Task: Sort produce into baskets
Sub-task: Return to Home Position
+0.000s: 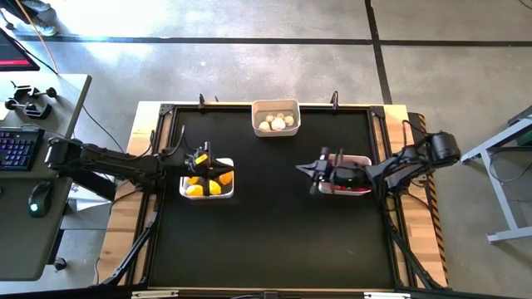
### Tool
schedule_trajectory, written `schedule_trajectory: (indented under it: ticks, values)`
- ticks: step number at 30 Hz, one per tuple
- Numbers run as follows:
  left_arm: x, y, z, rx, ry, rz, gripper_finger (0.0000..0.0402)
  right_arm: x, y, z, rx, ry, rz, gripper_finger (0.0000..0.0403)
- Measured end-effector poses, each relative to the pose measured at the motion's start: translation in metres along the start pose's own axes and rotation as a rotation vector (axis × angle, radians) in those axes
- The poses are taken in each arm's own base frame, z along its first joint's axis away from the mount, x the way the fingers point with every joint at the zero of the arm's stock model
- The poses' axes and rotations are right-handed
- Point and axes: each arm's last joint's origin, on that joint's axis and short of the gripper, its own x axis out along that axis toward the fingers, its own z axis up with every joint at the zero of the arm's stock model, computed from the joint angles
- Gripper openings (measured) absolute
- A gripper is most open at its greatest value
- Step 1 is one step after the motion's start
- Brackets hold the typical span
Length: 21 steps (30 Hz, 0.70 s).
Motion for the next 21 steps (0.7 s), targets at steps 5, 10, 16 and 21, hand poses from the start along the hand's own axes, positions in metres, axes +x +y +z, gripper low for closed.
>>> schedule_trajectory:
  ticks: [5, 10, 16, 21]
  values:
    - [-0.009, 0.007, 0.010, 0.014, -0.059, 0.032, 0.0001, -0.029, -0.011, -0.004, 0.010, -0.037, 0.000, 0.0000]
    - [-0.018, 0.008, 0.016, 0.039, -0.120, 0.015, 0.0001, -0.056, -0.021, -0.011, 0.021, -0.075, -0.007, 0.0000]
    - [-0.029, 0.010, 0.006, 0.048, -0.185, 0.050, 0.0000, -0.066, -0.025, -0.014, 0.004, -0.036, -0.010, 0.0000]
    - [-0.041, 0.011, -0.006, 0.047, -0.227, 0.062, 0.0000, -0.072, -0.027, -0.011, -0.036, -0.032, -0.012, 0.0000]
